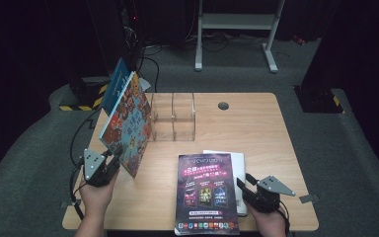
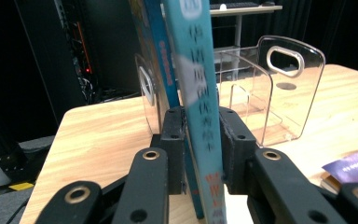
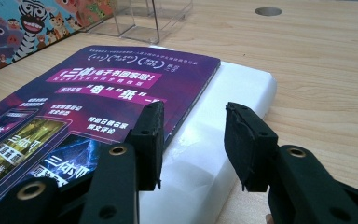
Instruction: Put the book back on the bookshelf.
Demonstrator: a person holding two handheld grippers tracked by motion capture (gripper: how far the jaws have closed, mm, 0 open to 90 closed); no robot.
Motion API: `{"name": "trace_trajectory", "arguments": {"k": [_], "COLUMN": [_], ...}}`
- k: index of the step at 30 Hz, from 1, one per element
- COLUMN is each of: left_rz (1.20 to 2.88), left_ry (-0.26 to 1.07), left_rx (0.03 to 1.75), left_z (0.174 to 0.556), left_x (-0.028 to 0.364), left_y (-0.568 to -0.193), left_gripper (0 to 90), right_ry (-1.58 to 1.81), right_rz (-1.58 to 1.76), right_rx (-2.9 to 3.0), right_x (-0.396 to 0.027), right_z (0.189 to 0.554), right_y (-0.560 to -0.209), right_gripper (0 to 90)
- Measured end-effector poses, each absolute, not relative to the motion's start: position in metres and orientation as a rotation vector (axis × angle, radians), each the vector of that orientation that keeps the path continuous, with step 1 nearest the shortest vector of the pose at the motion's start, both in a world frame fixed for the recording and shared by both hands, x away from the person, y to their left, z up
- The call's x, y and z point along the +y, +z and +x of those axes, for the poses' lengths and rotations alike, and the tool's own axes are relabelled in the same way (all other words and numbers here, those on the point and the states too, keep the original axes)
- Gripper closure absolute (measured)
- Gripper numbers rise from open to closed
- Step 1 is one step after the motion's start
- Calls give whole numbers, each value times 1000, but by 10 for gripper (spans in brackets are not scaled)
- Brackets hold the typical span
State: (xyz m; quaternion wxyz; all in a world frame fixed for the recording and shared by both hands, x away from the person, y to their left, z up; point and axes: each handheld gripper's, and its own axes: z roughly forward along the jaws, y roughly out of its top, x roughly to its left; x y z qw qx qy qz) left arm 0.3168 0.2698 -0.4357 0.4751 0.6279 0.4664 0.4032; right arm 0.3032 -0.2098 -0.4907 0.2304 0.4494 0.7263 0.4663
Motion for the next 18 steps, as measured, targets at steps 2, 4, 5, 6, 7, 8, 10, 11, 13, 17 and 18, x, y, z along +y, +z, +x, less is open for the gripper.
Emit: {"name": "trace_trajectory", "arguments": {"k": [2,4,5,6,7,8,10,11,13,17,18], "left_rz": [1543,1562,1567,1569,1572,1571,1578,1583,1589,1602,1607], "left_ry": [974,971,969,967,963,962,957,955,948,933,925], "left_rx": [1141,1138,1137,1135,1137,1136,1136,1136,1140,1146,1150], "left_z": [316,315,314,314,314,313,313,313,313,311,311], "left_x": [270,269,269,268,268,268,267,268,268,268,268], "left_y": [-439,-443,-444,-446,-447,-449,-451,-451,-453,-459,-460], "left_gripper": [742,742,742,742,743,743,743,743,744,747,747], "right_ry": [1284,1283,1283,1282,1281,1281,1281,1282,1282,1282,1282], "right_rz": [1239,1239,1236,1236,1236,1237,1236,1236,1236,1235,1236], "right_rx": [1998,1998,1998,1999,2000,2000,1999,1999,1996,1998,1997], "right_x": [-210,-209,-209,-209,-209,-209,-209,-209,-210,-210,-210], "right_z": [303,303,303,303,303,303,303,303,303,303,303], "right_y": [-491,-491,-491,-491,-491,-491,-491,-491,-491,-491,-491], "right_gripper": [578,578,577,577,578,577,577,577,577,577,578]}}
